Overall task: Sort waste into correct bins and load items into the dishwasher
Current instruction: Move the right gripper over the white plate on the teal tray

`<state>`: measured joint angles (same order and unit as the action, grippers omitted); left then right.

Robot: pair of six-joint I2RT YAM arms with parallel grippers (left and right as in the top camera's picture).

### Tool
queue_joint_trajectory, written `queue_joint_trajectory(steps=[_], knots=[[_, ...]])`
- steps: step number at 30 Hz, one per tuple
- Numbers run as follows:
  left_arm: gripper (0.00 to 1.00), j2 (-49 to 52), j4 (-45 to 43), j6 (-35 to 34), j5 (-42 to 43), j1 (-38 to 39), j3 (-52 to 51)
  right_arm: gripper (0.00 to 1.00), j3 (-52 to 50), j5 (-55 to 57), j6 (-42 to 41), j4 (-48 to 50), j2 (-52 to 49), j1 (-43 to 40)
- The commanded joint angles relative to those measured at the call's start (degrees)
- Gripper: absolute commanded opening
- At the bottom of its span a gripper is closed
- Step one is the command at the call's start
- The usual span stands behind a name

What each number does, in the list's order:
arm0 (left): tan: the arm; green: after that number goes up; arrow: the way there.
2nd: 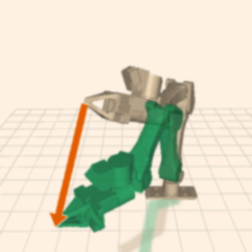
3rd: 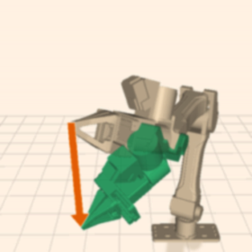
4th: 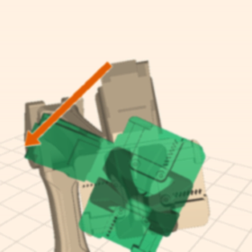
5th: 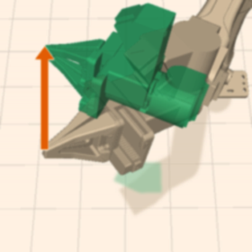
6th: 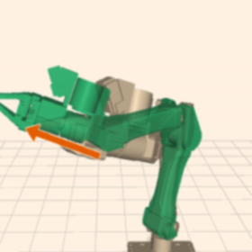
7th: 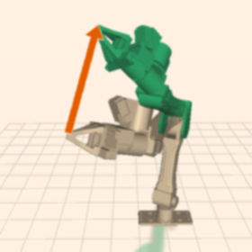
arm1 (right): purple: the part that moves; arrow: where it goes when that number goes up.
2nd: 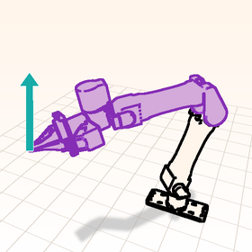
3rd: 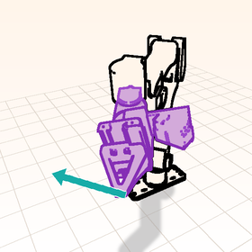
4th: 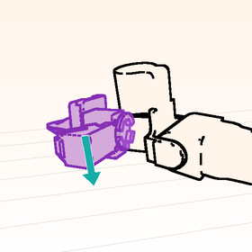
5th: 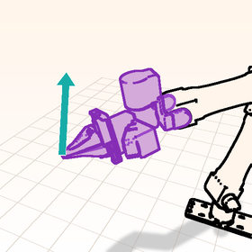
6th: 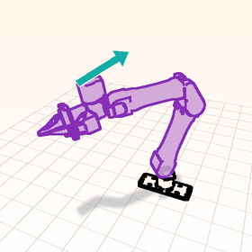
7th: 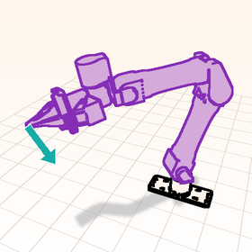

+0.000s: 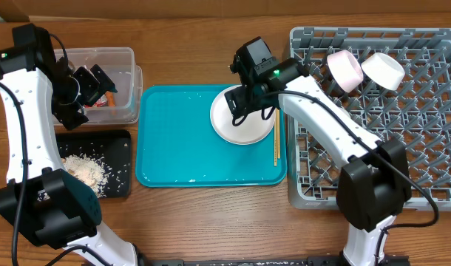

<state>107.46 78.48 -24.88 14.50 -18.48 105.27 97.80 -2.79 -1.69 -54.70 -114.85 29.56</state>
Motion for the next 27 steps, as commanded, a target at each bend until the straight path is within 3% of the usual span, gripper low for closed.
queue_joint_trajectory(steps=[1,11,27], knots=[[1.0,-1.36,0.15,1.33,-0.09,0.13,1.07,0.84,0.02,4.74,5.18,1.97,-1.6,-0.52],[1.0,-1.36,0.15,1.33,-0.11,0.13,1.07,0.75,0.02,5.68,7.43,7.63,-4.42,-2.32],[1.0,-1.36,0.15,1.33,-0.11,0.13,1.07,0.75,0.02,5.95,13.16,12.57,-10.19,-2.71]])
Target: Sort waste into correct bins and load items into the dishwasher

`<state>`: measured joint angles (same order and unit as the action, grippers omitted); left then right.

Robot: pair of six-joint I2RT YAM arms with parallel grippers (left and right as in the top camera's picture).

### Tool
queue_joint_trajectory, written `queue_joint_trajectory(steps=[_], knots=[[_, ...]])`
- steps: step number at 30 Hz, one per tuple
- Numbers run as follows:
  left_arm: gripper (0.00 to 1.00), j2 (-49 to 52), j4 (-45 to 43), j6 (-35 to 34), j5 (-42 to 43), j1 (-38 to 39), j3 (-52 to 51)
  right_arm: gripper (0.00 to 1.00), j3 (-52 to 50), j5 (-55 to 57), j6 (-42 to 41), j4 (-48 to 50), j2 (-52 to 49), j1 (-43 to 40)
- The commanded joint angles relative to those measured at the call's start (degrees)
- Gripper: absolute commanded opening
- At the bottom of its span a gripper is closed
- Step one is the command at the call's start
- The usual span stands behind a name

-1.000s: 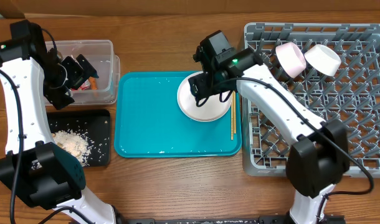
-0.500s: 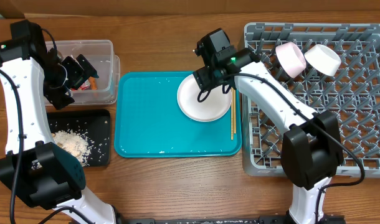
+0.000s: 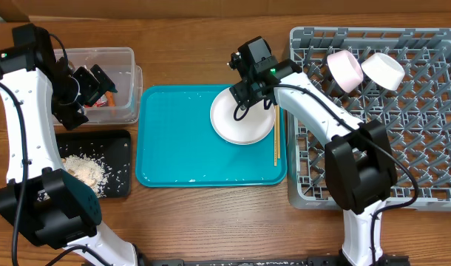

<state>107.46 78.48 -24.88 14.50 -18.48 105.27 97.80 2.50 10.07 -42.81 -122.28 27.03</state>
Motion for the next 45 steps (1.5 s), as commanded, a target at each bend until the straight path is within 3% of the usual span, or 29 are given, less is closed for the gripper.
queue_joint_trajectory(steps=[1,19,35,45], knots=[[1.0,-1.36,0.15,1.33,-0.11,0.13,1.07,0.75,0.02,0.96,1.4,0.83,-3.06,-0.22],[1.0,-1.36,0.15,1.33,-0.09,0.13,1.07,0.76,0.04,3.54,1.97,-2.19,-7.54,-1.84],[1.0,-1.36,0.15,1.33,-0.11,0.13,1.07,0.79,0.04,-23.28,1.7,-14.64,-7.54,4.61],[1.0,-1.36,0.15,1.33,-0.09,0.13,1.07,0.84,0.04,-25.35,-2.6,-15.21,-7.54,12.74]])
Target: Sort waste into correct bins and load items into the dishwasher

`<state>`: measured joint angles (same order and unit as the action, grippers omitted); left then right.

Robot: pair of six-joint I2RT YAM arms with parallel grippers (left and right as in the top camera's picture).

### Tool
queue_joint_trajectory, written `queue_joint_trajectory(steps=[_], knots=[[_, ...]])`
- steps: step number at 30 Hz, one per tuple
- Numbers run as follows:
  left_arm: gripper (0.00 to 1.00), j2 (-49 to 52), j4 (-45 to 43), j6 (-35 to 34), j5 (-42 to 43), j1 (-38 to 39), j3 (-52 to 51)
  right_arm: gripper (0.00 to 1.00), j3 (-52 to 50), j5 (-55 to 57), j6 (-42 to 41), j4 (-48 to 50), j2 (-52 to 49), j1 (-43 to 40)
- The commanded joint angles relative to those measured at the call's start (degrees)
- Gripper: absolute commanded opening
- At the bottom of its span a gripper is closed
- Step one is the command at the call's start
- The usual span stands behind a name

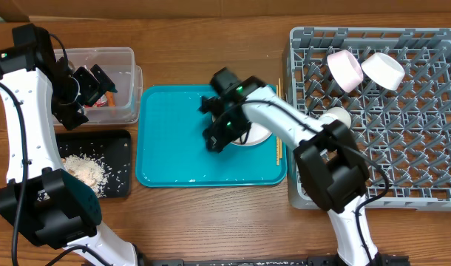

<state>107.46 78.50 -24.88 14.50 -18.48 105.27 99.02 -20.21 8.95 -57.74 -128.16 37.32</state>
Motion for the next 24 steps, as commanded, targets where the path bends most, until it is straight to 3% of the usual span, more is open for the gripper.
queue_joint_trajectory(steps=[1,9,16,17,18,23,24], knots=[[1.0,-1.36,0.13,1.33,-0.11,0.13,1.07,0.84,-1.18,-3.67,-1.49,-0.26,-1.66,3.13],[1.0,-1.36,0.13,1.33,-0.09,0.13,1.07,0.85,-0.42,-10.56,-1.46,-0.17,-1.6,5.64],[1.0,-1.36,0.13,1.33,-0.11,0.13,1.07,0.86,8.83,-2.23,-1.46,-8.92,1.16,2.25],[1.0,-1.36,0.13,1.33,-0.09,0.13,1.07,0.87,10.43,-0.52,-1.46,-10.6,1.68,1.57],[1.0,-1.36,0.13,1.33,-0.09,0.13,1.07,1.0,12.83,1.07,-1.46,-12.96,2.49,0.48],[1.0,-1.36,0.13,1.33,-0.09,0.13,1.07,1.0,17.29,1.86,-1.66,-16.52,3.43,-4.02],[1.0,-1.36,0.13,1.33,-0.11,0.13,1.07,0.94,17.29,2.62,-1.64,-16.48,3.43,-4.76]])
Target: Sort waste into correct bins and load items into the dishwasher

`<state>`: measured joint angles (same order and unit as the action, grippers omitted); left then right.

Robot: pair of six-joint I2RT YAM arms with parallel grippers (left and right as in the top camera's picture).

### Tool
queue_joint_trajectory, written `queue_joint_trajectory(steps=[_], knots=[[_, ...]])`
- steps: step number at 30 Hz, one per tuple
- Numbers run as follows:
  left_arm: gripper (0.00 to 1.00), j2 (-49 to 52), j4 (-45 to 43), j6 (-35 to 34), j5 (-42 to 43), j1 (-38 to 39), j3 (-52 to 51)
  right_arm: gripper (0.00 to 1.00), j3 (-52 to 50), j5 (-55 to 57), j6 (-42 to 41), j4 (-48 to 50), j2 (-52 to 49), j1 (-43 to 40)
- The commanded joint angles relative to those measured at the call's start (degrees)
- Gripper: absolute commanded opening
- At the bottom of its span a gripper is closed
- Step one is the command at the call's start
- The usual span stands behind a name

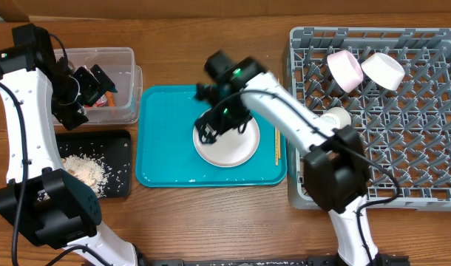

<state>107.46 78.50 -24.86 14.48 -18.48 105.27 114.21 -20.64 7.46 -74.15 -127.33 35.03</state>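
A white plate (227,146) lies on the teal tray (163,159), right of its middle. My right gripper (208,134) is down at the plate's left rim, and its fingers look shut on that rim. A pair of wooden chopsticks (276,145) lies along the tray's right edge. My left gripper (100,83) hangs open over the clear plastic bin (126,59) at the far left, holding nothing. The grey dish rack (403,148) on the right holds a pink bowl (345,70) and a white bowl (383,70).
A black tray (118,148) with scattered rice (85,168) sits in front of the clear bin, which has some waste (100,102) in it. The right arm's forearm reaches across the tray's right side and the rack's left edge.
The right gripper has shifted slightly left and up on the tray. The plate now lies further left and nearer the tray's front, fully in view. The left arm is unchanged.
The plate first lay at the tray's back right with the right gripper at its far rim, and the same held a moment later. The gripper then stood at the plate's left side, covering it. Now the plate sits nearer the tray's middle. The left arm stayed over the bin.
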Motion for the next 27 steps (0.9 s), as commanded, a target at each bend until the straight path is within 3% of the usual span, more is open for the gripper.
queue_joint_trajectory(steps=[1,2,3,12,27], knots=[[1.0,-1.36,0.13,1.31,-0.07,0.13,1.07,0.76,2.1,4.7,-0.17,0.07,2.6,-3.43],[1.0,-1.36,0.13,1.31,-0.09,0.13,1.07,0.6,2.1,7.52,-0.2,0.13,2.6,-4.59],[1.0,-1.36,0.13,1.31,-0.07,0.13,1.07,0.56,1.97,10.14,-0.2,0.15,2.6,-5.7],[1.0,-1.36,0.13,1.31,-0.09,0.13,1.07,0.56,-2.12,12.92,-0.17,4.61,2.03,-11.45],[1.0,-1.36,0.13,1.31,-0.07,0.13,1.07,0.56,-15.37,9.05,-0.2,13.16,1.9,-11.26]])
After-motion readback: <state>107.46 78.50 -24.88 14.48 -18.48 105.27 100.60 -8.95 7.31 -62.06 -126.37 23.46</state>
